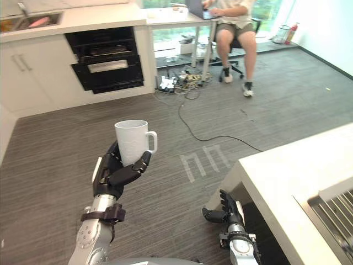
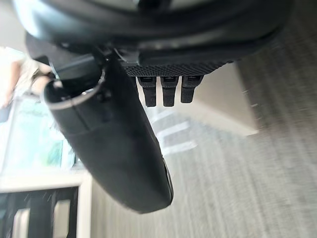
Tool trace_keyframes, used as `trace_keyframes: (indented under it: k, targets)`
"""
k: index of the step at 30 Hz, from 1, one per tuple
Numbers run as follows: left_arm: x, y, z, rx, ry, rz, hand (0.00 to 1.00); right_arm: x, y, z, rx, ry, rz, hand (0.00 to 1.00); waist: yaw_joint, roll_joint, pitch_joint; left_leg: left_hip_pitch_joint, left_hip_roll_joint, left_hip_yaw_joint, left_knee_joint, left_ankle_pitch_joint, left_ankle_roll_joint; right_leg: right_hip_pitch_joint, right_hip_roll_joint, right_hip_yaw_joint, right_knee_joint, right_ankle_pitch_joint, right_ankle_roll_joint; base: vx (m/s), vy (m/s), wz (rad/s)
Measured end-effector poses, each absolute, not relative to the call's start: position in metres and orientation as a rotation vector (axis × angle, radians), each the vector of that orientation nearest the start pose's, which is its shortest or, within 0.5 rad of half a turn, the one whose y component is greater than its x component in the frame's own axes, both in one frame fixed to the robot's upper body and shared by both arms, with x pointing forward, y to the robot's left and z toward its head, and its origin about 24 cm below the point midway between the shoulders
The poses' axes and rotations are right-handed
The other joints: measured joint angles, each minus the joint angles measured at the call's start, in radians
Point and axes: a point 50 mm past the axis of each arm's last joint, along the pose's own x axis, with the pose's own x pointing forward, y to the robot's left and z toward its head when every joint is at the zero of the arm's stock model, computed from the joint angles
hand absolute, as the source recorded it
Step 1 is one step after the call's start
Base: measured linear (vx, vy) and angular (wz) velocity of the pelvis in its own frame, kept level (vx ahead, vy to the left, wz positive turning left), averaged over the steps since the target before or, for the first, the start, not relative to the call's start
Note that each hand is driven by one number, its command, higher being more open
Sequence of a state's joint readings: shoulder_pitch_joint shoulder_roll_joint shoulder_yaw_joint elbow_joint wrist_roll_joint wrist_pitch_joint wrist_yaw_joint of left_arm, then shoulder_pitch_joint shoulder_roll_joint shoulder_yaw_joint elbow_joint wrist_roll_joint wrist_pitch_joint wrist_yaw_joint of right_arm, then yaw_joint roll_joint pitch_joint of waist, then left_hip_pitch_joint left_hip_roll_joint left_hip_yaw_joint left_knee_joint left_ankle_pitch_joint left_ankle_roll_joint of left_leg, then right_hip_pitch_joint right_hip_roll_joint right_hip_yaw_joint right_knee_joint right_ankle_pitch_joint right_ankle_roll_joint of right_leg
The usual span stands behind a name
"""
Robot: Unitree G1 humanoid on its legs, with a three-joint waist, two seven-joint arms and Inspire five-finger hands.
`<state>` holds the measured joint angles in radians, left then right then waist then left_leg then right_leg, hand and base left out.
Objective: Walk over to the sink, pick up the cup, carry it to the dishwasher, place the cup inside the dishwasher, then close the dishwasher door
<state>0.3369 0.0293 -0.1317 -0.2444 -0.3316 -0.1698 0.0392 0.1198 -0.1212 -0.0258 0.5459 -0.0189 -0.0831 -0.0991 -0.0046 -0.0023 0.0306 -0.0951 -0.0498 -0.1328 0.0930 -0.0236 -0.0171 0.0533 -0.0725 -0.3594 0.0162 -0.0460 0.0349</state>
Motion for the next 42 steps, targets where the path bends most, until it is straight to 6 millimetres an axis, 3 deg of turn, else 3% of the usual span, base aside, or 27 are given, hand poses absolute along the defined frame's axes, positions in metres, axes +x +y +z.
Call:
trace_keyframes:
  k: [1, 3, 6, 7, 8, 11, 14, 16, 17, 19, 22, 24, 25, 27, 28, 29, 30, 31, 32, 33, 34, 35, 36, 37, 39, 41, 42]
  targets:
    - [0.189, 0.15, 0.045, -0.328, -0.086, 0.043, 0.3, 0.19, -0.2, -0.084, -0.146, 0.542, -0.173, 0.9, 0.019, -0.005, 0.015, -0.008, -0.015, -0.041, -0.005, 0.009, 0.013, 0.003, -0.01, -0.044, 0.017, -0.031, -0.001, -0.11, -0.017, 1.26]
    - [0.191, 0.154, 0.048, -0.322, -0.101, 0.066, 0.3, 0.209, -0.198, -0.077, -0.129, 0.501, -0.182, 0.9, 0.032, -0.004, 0.048, -0.037, -0.031, -0.086, -0.003, 0.016, -0.007, 0.004, -0.023, -0.122, 0.039, -0.051, 0.0, -0.16, -0.022, 1.38]
    - [0.191, 0.157, 0.056, -0.327, -0.14, 0.085, 0.3, 0.224, -0.201, -0.067, -0.135, 0.457, -0.202, 0.9, 0.055, 0.007, 0.086, -0.162, 0.077, 0.231, 0.124, -0.044, 0.017, 0.004, -0.036, -0.277, 0.047, -0.058, 0.004, -0.14, 0.011, 1.5]
    - [0.192, 0.156, 0.056, -0.333, -0.141, 0.09, 0.3, 0.226, -0.201, -0.066, -0.139, 0.453, -0.205, 0.9, 0.067, 0.021, 0.094, -0.186, 0.15, 0.385, 0.181, -0.058, 0.026, 0.004, -0.037, -0.317, 0.073, -0.074, 0.015, -0.03, 0.075, 0.92]
    - [0.192, 0.157, 0.056, -0.333, -0.14, 0.09, 0.3, 0.227, -0.201, -0.067, -0.137, 0.455, -0.204, 0.9, 0.072, 0.021, 0.097, -0.192, 0.18, 0.442, 0.202, -0.058, 0.028, 0.003, -0.043, -0.332, 0.089, -0.083, 0.022, 0.03, 0.133, 0.84]
    - [0.191, 0.158, 0.055, -0.323, -0.133, 0.086, 0.3, 0.23, -0.195, -0.066, -0.127, 0.448, -0.195, 0.9, 0.093, 0.017, 0.105, -0.225, 0.181, 0.467, 0.302, -0.12, 0.051, -0.003, -0.093, -0.339, 0.158, -0.125, 0.057, 0.08, 0.235, 0.25]
    - [0.191, 0.155, 0.054, -0.315, -0.128, 0.063, 0.3, 0.233, -0.192, -0.063, -0.121, 0.432, -0.199, 0.9, 0.092, 0.012, 0.107, -0.236, 0.148, 0.455, 0.415, -0.239, 0.075, -0.011, -0.18, -0.335, 0.312, -0.187, 0.102, 0.18, 0.317, 0.17]
    - [0.189, 0.152, 0.052, -0.314, -0.112, 0.039, 0.3, 0.237, -0.191, -0.056, -0.124, 0.402, -0.196, 0.9, 0.06, 0.005, 0.113, -0.215, 0.099, 0.43, 0.436, -0.298, 0.121, -0.147, -0.288, -0.188, 0.662, -0.187, -0.048, 0.26, 0.314, 0.43]
    - [0.189, 0.151, 0.052, -0.31, -0.109, 0.032, 0.3, 0.237, -0.19, -0.055, -0.123, 0.399, -0.193, 0.9, 0.05, 0.002, 0.118, -0.199, 0.09, 0.418, 0.434, -0.308, 0.128, -0.183, -0.281, -0.116, 0.742, -0.194, -0.041, 0.24, 0.16, 0.54]
    - [0.187, 0.149, 0.05, -0.296, -0.093, 0.005, 0.3, 0.239, -0.189, -0.051, -0.124, 0.379, -0.19, 0.9, 0.029, -0.006, 0.138, -0.108, 0.071, 0.375, 0.393, -0.333, 0.134, -0.283, -0.194, 0.031, 0.86, -0.239, -0.013, 0.4, 0.113, 0.57]
    - [0.188, 0.144, 0.05, -0.3, -0.089, -0.017, 0.3, 0.245, -0.188, -0.038, -0.123, 0.313, -0.185, 0.9, 0.013, 0.0, 0.142, -0.024, 0.053, 0.341, 0.328, -0.34, 0.115, -0.414, -0.135, 0.012, 0.755, -0.256, -0.025, 0.41, 0.075, 0.39]
    - [0.19, 0.139, 0.051, -0.301, -0.094, -0.043, 0.3, 0.245, -0.189, -0.036, -0.124, 0.301, -0.186, 0.9, 0.003, 0.004, 0.143, 0.037, 0.049, 0.302, 0.27, -0.342, 0.106, -0.463, -0.087, -0.004, 0.498, -0.198, 0.001, 0.51, 0.044, 0.64]
    - [0.194, 0.135, 0.052, -0.302, -0.099, -0.062, 0.3, 0.244, -0.19, -0.037, -0.127, 0.306, -0.188, 0.9, -0.002, 0.001, 0.142, 0.087, 0.038, 0.266, 0.23, -0.342, 0.096, -0.481, -0.07, -0.002, 0.321, -0.094, 0.004, 0.62, -0.015, 1.09]
    - [0.201, 0.13, 0.052, -0.304, -0.103, -0.086, 0.3, 0.239, -0.192, -0.04, -0.139, 0.321, -0.187, 0.9, -0.021, 0.014, 0.14, 0.17, 0.049, 0.191, 0.188, -0.363, 0.053, -0.487, -0.031, 0.036, 0.233, 0.103, -0.017, 0.81, -0.113, 1.09]
    - [0.202, 0.13, 0.053, -0.307, -0.106, -0.08, 0.3, 0.237, -0.192, -0.041, -0.146, 0.328, -0.182, 0.9, -0.025, 0.035, 0.129, 0.18, 0.079, 0.158, 0.207, -0.386, 0.013, -0.476, 0.004, 0.059, 0.229, 0.19, -0.016, 0.93, -0.14, 0.52]
    - [0.203, 0.129, 0.053, -0.318, -0.109, -0.07, 0.3, 0.238, -0.192, -0.04, -0.163, 0.326, -0.17, 0.9, -0.009, 0.079, 0.126, 0.163, 0.138, 0.142, 0.301, -0.391, -0.017, -0.436, 0.038, 0.028, 0.249, 0.15, -0.023, 0.77, -0.101, 0.3]
    - [0.205, 0.129, 0.052, -0.321, -0.109, -0.063, 0.3, 0.237, -0.192, -0.04, -0.168, 0.326, -0.164, 0.9, -0.008, 0.083, 0.129, 0.136, 0.146, 0.145, 0.385, -0.366, -0.053, -0.431, 0.034, 0.023, 0.291, 0.114, -0.027, 0.76, -0.081, 0.33]
    - [0.21, 0.126, 0.048, -0.338, -0.092, -0.055, 0.3, 0.233, -0.198, -0.04, -0.192, 0.331, -0.161, 0.9, -0.021, 0.079, 0.151, 0.091, 0.144, 0.178, 0.581, -0.235, -0.087, -0.451, -0.014, -0.004, 0.505, 0.025, -0.082, 0.65, -0.187, 0.31]
    - [0.208, 0.126, 0.041, -0.343, -0.063, -0.042, 0.3, 0.229, -0.2, -0.041, -0.21, 0.335, -0.155, 0.9, -0.01, 0.1, 0.146, 0.046, 0.197, 0.228, 0.747, -0.103, -0.073, -0.446, 0.021, -0.023, 0.52, -0.048, -0.059, 0.54, -0.244, 0.05]
    - [0.204, 0.129, 0.041, -0.337, -0.062, -0.036, 0.3, 0.224, -0.193, -0.042, -0.192, 0.334, -0.15, 0.9, 0.007, 0.115, 0.128, -0.007, 0.263, 0.262, 0.914, -0.007, -0.046, -0.356, 0.107, -0.029, 0.292, 0.002, -0.094, 0.34, -0.279, -0.38]
    - [0.203, 0.13, 0.044, -0.327, -0.081, -0.05, 0.3, 0.226, -0.194, -0.035, -0.2, 0.298, -0.164, 0.9, 0.017, 0.144, 0.146, -0.094, 0.339, 0.277, 1.078, -0.119, 0.017, -0.288, 0.159, -0.011, 0.255, 0.018, -0.126, 0.26, -0.114, -0.5]
    - [0.205, 0.13, 0.046, -0.321, -0.092, -0.06, 0.3, 0.229, -0.193, -0.033, -0.196, 0.287, -0.17, 0.9, 0.022, 0.134, 0.152, -0.143, 0.347, 0.287, 1.109, -0.163, 0.026, -0.26, 0.162, 0.005, 0.243, -0.012, -0.129, 0.48, 0.001, -0.52]
    - [0.205, 0.132, 0.047, -0.309, -0.095, -0.067, 0.3, 0.236, -0.188, -0.03, -0.18, 0.27, -0.166, 0.9, 0.035, 0.094, 0.172, -0.23, 0.337, 0.321, 1.104, -0.234, 0.06, -0.209, 0.151, 0.056, 0.226, -0.044, -0.121, 0.63, 0.112, -0.58]
    - [0.204, 0.134, 0.045, -0.301, -0.086, -0.07, 0.3, 0.239, -0.183, -0.027, -0.173, 0.259, -0.153, 0.9, 0.049, 0.053, 0.191, -0.3, 0.308, 0.342, 1.028, -0.278, 0.063, -0.141, 0.122, 0.09, 0.198, -0.056, -0.093, 0.65, 0.1, -0.52]
    - [0.202, 0.134, 0.043, -0.3, -0.073, -0.069, 0.3, 0.242, -0.182, -0.026, -0.168, 0.25, -0.156, 0.9, 0.066, 0.021, 0.195, -0.384, 0.244, 0.321, 0.787, -0.292, 0.044, -0.059, 0.073, 0.129, 0.165, -0.088, -0.048, 0.66, 0.149, -0.48]
    - [0.202, 0.134, 0.043, -0.305, -0.077, -0.064, 0.3, 0.246, -0.185, -0.025, -0.176, 0.244, -0.165, 0.9, 0.075, 0.022, 0.195, -0.419, 0.177, 0.219, 0.463, -0.196, -0.005, 0.007, 0.024, 0.166, 0.169, -0.154, 0.027, 0.67, 0.262, -0.54]
    - [0.201, 0.135, 0.043, -0.309, -0.076, -0.056, 0.3, 0.245, -0.186, -0.028, -0.177, 0.257, -0.165, 0.9, 0.079, 0.027, 0.192, -0.398, 0.163, 0.189, 0.347, 0.015, 0.002, 0.045, 0.014, 0.191, 0.179, -0.197, 0.062, 0.83, 0.395, -0.27]
